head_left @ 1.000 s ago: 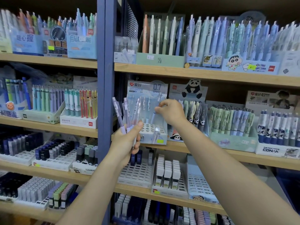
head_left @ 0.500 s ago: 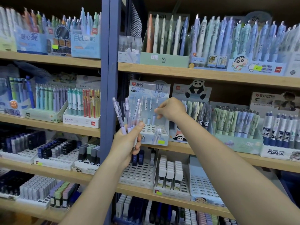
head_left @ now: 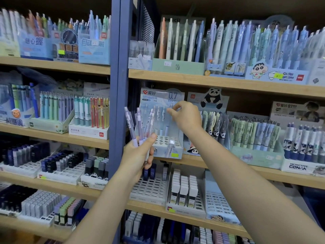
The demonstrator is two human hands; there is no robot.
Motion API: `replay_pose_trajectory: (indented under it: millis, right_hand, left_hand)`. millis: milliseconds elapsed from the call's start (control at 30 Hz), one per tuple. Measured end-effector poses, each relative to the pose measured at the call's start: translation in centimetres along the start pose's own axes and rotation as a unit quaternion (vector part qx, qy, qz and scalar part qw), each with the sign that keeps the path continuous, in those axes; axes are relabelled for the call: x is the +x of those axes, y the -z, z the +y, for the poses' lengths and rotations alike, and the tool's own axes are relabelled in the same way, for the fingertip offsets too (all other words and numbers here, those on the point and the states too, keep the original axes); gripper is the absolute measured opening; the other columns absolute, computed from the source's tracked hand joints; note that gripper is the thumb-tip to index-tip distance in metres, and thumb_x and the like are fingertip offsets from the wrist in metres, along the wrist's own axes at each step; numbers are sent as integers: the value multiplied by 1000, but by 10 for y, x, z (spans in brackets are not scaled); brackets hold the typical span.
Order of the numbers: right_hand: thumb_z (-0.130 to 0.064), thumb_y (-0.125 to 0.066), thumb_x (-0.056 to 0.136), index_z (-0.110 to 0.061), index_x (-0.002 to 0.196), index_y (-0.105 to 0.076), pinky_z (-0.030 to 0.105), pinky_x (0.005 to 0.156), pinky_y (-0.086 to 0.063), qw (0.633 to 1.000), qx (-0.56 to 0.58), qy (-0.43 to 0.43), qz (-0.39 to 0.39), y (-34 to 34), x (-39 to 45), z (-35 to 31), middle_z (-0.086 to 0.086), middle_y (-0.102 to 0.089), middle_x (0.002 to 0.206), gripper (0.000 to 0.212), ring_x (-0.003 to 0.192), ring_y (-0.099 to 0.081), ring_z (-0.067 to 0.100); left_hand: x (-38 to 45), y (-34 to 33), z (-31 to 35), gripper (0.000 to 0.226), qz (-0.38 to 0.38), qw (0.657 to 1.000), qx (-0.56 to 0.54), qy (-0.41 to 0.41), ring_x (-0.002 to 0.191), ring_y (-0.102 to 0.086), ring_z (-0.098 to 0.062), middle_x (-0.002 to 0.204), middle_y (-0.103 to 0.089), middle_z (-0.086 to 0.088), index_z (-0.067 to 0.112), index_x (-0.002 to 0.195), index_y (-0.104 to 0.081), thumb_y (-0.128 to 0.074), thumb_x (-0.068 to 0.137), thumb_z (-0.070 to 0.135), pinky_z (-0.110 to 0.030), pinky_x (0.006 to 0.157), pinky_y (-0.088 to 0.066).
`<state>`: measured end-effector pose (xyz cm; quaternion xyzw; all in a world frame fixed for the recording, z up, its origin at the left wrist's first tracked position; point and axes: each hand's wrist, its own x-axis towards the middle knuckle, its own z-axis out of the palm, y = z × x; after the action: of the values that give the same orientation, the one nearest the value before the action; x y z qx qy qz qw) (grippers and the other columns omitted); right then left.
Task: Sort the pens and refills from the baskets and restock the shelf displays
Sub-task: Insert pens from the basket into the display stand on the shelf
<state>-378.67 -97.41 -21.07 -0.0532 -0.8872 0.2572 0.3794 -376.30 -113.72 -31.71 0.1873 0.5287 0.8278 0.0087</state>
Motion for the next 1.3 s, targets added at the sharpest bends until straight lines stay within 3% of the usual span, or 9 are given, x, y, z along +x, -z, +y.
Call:
replay_pose_trajectory:
  millis: [167,300,467,667,833,933,1067,1200,1300]
  right_hand:
    - [-34,-69,92,-7,88,-67,27,67,-37,1000,16,-4,-11,-8,0,-14,4,-62,83,28,78,-54,19]
    - [-19,-62,96,-4,68,-56,28,61,-31,999,30,-8,-12,-20,-2,-16,7,-52,65,32,68,-50,22]
    - [-17,-57,99,-7,57,-49,35,67,-54,997,69,-24,-15,-26,1,-13,14,-64,68,44,66,-66,31]
    - [-21,-65,96,-14,68,-57,48,79,-59,992,108,-59,-31,-28,-8,-12,11,-71,87,30,78,-71,30]
    - [-20,-59,99,-6,70,-53,51,76,-58,992,101,-68,-23,-28,-13,-13,23,-71,90,32,76,-70,41]
    - [-19,-59,98,-9,70,-50,51,72,-59,991,109,-78,-5,-27,-12,-11,23,-70,81,31,71,-70,39]
    - [-19,-62,98,-13,75,-47,48,66,-61,993,68,-91,-44,-24,-11,-12,18,-70,80,28,67,-71,34]
    - [-24,-60,99,-8,68,-48,46,72,-61,991,67,-92,-74,-20,-15,-12,22,-72,79,38,64,-73,30]
    - [-33,-62,97,-8,72,-52,50,75,-60,992,75,-78,-69,-20,-21,-6,31,-70,84,37,72,-72,37]
  left_hand:
    - [1,4,0,29,16,1000,12,-8,46,-42,-12,62,-54,-2,22,113,-62,-71,91,37,-24,40,-30]
    - [3,11,0,35,29,999,24,-17,45,-43,-14,65,-58,-5,20,120,-62,-71,91,38,-24,37,-31]
    - [3,16,-4,35,29,999,36,-13,45,-43,-16,67,-60,-7,17,119,-64,-71,92,38,-25,39,-33]
    - [0,17,-8,41,38,994,103,3,44,-47,-18,66,-64,-11,2,87,-66,-70,92,42,-27,41,-37]
    - [-2,16,-5,43,52,993,105,13,44,-47,-19,66,-65,-11,-2,93,-67,-70,93,41,-26,41,-38]
    - [-3,15,-4,43,56,993,99,16,45,-48,-20,68,-65,-13,-2,100,-67,-70,92,40,-27,41,-38]
    - [-2,15,-4,48,62,992,105,22,46,-48,-20,69,-64,-14,-5,100,-67,-71,91,42,-27,42,-39]
    - [-1,13,-5,47,61,991,112,25,45,-49,-19,66,-63,-12,-3,92,-67,-69,92,44,-27,43,-40]
    - [-1,11,-4,45,60,993,102,22,44,-49,-17,64,-62,-9,-3,98,-67,-68,94,41,-27,42,-39]
